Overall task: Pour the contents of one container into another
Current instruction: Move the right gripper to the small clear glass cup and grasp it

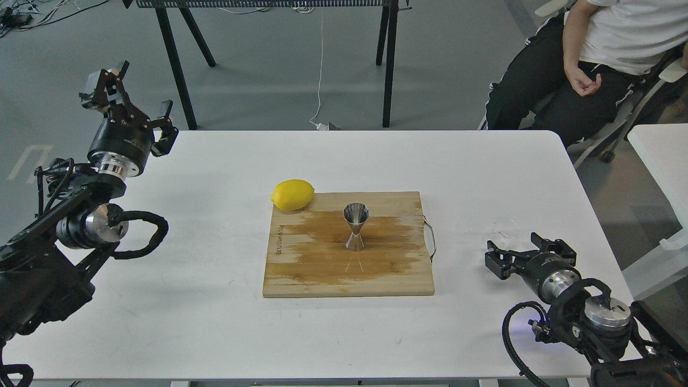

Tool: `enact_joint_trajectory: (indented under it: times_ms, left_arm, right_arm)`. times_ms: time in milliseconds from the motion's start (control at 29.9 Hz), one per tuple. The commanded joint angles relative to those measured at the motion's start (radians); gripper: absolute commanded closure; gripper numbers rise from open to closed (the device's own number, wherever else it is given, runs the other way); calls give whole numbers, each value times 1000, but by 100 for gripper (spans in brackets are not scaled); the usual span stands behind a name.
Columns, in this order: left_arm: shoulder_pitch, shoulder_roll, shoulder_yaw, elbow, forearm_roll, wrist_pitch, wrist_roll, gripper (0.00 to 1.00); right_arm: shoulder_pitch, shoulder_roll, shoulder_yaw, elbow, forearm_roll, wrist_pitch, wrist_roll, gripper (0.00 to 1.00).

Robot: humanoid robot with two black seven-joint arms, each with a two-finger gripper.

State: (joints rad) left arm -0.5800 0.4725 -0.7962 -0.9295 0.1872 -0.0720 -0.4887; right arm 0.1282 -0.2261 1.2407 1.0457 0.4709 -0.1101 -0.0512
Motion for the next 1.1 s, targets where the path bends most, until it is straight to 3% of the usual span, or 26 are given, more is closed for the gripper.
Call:
enact_joint_trajectory:
  times_ms: [0, 401, 468, 602, 702, 1070]
  left_arm:
    - [-1, 6, -1, 1, 0, -2, 0, 0]
    - [-3, 9, -5, 0, -3, -2, 0, 0]
    - [-3, 9, -5, 0, -3, -2, 0, 0]
    - [-3, 8, -5, 0, -3, -2, 0, 0]
    - [-4, 6, -6, 0, -2, -2, 0, 0]
    - [-6, 9, -6, 0, -2, -2, 0, 0]
  right_arm:
    - [25, 5, -1, -27, 0, -2, -2, 6]
    - [109, 47, -1, -150, 0, -7, -13, 16]
    - [114, 47, -1, -156, 0, -5, -21, 22]
    - [116, 47, -1, -158, -1, 3, -21, 51]
    - [114, 47, -3, -156, -1, 9, -21, 64]
    - [103, 47, -4, -121, -1, 24, -25, 67]
